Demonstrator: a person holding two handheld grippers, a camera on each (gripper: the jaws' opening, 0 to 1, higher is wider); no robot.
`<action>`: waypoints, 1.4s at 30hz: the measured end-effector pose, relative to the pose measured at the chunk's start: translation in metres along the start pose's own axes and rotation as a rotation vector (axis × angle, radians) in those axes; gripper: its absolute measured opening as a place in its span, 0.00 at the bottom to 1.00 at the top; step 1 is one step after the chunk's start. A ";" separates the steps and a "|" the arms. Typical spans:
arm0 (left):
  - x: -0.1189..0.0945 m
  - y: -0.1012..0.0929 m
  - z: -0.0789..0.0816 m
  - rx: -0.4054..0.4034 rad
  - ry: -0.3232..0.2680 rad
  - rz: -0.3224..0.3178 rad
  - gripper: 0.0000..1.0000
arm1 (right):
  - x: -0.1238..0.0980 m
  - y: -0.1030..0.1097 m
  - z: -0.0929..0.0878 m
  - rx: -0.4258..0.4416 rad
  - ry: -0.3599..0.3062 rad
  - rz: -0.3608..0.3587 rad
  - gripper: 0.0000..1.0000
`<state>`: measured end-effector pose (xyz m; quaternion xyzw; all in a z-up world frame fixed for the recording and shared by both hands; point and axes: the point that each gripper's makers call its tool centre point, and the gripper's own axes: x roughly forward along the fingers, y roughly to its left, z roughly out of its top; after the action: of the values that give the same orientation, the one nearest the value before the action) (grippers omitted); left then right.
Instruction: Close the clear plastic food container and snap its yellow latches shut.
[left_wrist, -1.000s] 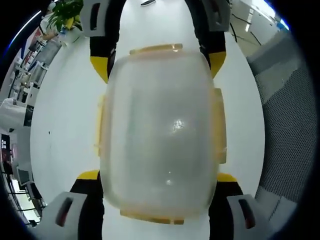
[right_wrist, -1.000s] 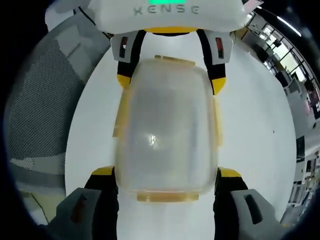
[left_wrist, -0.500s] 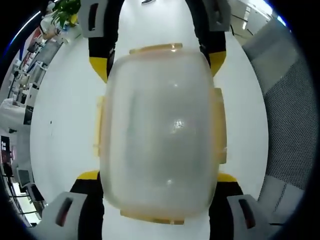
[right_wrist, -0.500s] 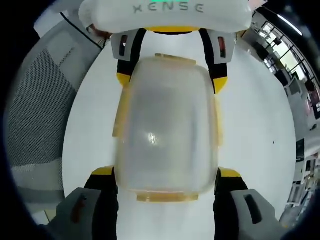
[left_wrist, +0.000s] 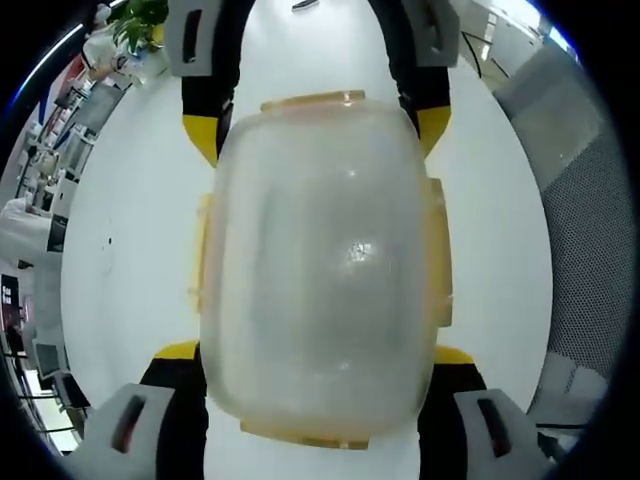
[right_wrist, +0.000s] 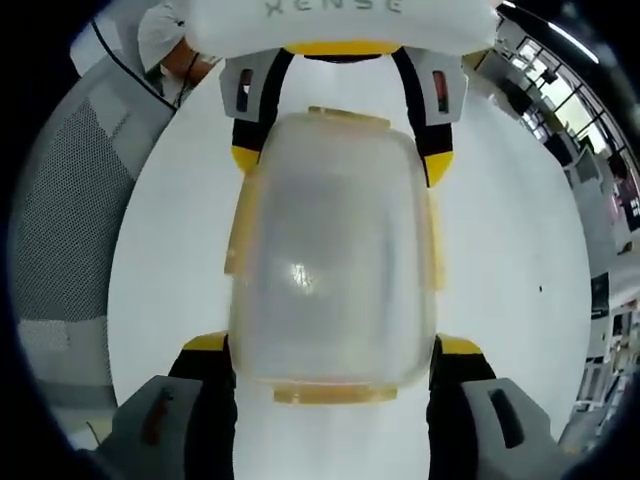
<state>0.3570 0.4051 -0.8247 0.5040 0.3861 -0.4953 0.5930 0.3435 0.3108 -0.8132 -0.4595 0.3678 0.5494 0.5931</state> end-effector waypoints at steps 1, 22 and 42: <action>0.000 0.002 0.000 -0.001 0.000 0.000 0.86 | 0.000 -0.002 0.000 0.000 -0.002 0.000 0.76; 0.012 0.059 -0.001 0.004 -0.010 -0.001 0.86 | 0.007 -0.059 -0.003 0.009 -0.001 -0.004 0.76; 0.018 0.087 0.002 0.000 -0.039 0.000 0.86 | 0.010 -0.087 -0.010 0.008 0.047 0.001 0.77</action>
<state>0.4454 0.4002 -0.8226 0.4943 0.3745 -0.5048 0.6005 0.4311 0.3068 -0.8135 -0.4698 0.3842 0.5373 0.5857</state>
